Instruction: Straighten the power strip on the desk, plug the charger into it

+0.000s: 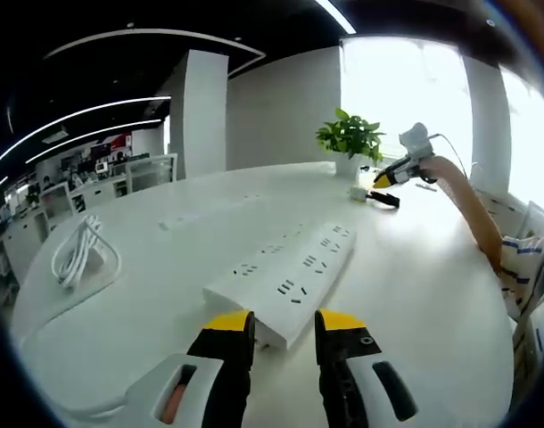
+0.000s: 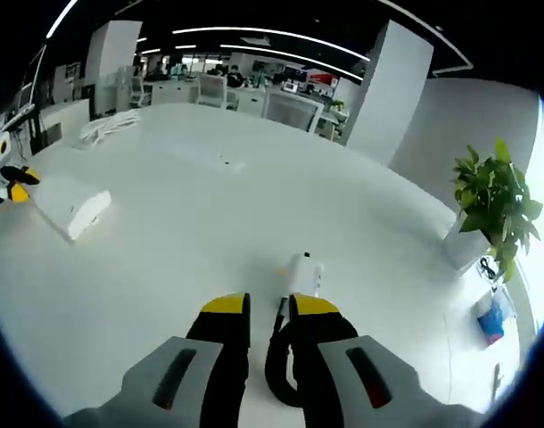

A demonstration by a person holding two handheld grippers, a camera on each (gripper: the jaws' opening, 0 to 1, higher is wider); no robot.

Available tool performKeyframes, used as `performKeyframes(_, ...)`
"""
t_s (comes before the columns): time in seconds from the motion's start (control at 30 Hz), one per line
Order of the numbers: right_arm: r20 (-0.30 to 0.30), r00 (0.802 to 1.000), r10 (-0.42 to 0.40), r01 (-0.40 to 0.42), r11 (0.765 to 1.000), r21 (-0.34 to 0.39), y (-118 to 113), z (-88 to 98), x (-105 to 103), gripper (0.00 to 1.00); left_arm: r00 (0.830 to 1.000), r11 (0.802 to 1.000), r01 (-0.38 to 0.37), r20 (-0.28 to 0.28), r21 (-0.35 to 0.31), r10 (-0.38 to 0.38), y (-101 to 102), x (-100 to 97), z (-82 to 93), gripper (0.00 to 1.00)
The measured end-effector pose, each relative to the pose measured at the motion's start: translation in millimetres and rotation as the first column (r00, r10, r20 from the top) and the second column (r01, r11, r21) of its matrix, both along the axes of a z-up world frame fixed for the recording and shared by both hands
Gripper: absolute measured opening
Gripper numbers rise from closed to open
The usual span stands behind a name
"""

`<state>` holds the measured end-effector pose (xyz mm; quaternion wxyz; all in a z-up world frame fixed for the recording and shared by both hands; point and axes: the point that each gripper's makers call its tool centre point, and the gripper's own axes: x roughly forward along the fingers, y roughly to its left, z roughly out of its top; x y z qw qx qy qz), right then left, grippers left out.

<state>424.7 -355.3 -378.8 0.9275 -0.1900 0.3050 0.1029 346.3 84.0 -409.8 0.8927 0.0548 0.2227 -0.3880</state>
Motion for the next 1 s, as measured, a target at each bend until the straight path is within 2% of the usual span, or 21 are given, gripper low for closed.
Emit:
performKeyframes(0.23, -0.093, 0.995, -0.036, 0.03, 0.998, -0.06, -16.0, -21.9, -10.7, 0.16, 1.0, 1.0, -0.003, 0.001, -0.002, 0.003, 0.6, -0.7, 0.6, 0.27)
performKeyframes(0.4, -0.131, 0.99, -0.055, 0.043, 0.995, -0.092, -22.3, -30.7, -14.5, 0.16, 1.0, 1.0, -0.001, 0.0, -0.001, 0.001, 0.3, -0.6, 1.1, 0.27)
performKeyframes(0.7, -0.179, 0.983, -0.048, 0.029, 0.994, -0.107, -22.7, -43.9, -15.3, 0.16, 1.0, 1.0, 0.0, 0.003, -0.003, 0.0, 0.6, -0.7, 2.3, 0.27)
performKeyframes(1.0, -0.187, 0.981, -0.05, 0.035, 0.996, -0.079, -21.5, -48.5, -14.5, 0.15, 1.0, 1.0, 0.005, 0.006, -0.006, -0.005, -0.7, -1.7, 3.6, 0.27)
